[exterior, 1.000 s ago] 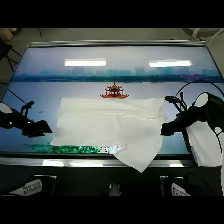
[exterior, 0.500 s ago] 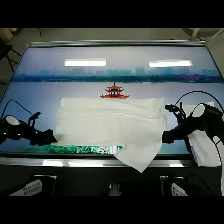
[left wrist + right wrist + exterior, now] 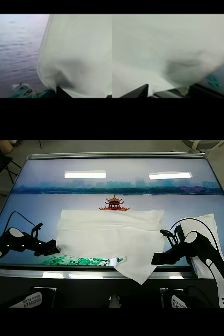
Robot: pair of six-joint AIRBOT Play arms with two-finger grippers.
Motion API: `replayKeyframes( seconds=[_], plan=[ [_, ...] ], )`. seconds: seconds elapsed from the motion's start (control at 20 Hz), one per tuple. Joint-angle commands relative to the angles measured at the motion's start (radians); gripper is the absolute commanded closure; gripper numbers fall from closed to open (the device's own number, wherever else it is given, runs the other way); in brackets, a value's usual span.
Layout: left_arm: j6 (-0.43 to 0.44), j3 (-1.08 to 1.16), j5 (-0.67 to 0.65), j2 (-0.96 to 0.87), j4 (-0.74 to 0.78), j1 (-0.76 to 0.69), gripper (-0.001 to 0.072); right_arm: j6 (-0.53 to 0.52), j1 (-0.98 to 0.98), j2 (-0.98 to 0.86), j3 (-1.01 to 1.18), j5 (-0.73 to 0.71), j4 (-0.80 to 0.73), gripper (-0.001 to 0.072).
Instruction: Fold the shirts.
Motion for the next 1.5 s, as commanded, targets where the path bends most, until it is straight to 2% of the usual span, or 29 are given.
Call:
replayKeyframes(
  seconds=[0.0,0.05,0.1,0.2,0.25,0.4,0.45,0.6,0.7,0.95,1.15,1.3,1.45],
  plan=[
    [0.000,0.000,-0.017,0.001,-0.009,-0.002,0.0682,0.023,0.002,-0.004,-0.069,-0.095,0.072,0.0181],
    [-0.001,0.000,-0.017,0.001,-0.010,-0.002,0.0682,0.034,0.002,-0.004,-0.082,-0.098,0.085,0.0253],
    [-0.001,0.000,-0.018,0.001,-0.010,-0.002,0.0682,0.040,0.002,-0.004,-0.089,-0.088,0.092,0.0357],
    [0.000,0.001,-0.018,0.001,-0.009,-0.002,0.0682,0.034,0.002,0.005,-0.089,-0.044,0.078,0.0623],
    [0.003,0.005,-0.018,0.002,-0.010,-0.002,0.0682,0.025,0.002,0.024,-0.086,-0.037,0.062,0.0684],
    [0.095,0.044,-0.041,0.037,-0.007,-0.002,0.0684,-0.038,0.002,0.117,-0.014,-0.033,0.043,0.0684],
    [0.100,0.071,-0.052,0.064,0.011,-0.002,0.0684,-0.039,0.002,0.148,0.044,-0.017,0.041,0.0685],
    [0.076,0.165,-0.053,0.131,0.008,-0.002,0.0685,-0.037,0.002,0.154,0.240,-0.006,0.026,0.0687],
    [0.051,0.238,-0.061,0.112,0.006,-0.004,0.0686,-0.035,0.002,0.076,0.351,-0.015,0.031,0.0687],
    [0.039,0.486,-0.050,-0.102,0.003,-0.026,0.0686,-0.003,0.002,-0.211,0.623,-0.154,0.041,0.0688],
    [-0.002,0.726,-0.052,-0.341,0.000,-0.073,0.0685,0.008,0.002,-0.427,0.800,-0.228,0.135,0.0688],
    [0.002,0.839,-0.051,-0.463,0.000,-0.099,0.0684,0.028,0.004,-0.524,0.855,-0.259,0.169,0.0687],
    [-0.021,0.849,-0.079,-0.548,0.004,-0.114,0.0684,0.026,0.018,-0.578,0.854,-0.253,0.138,0.0685]
  ],
)
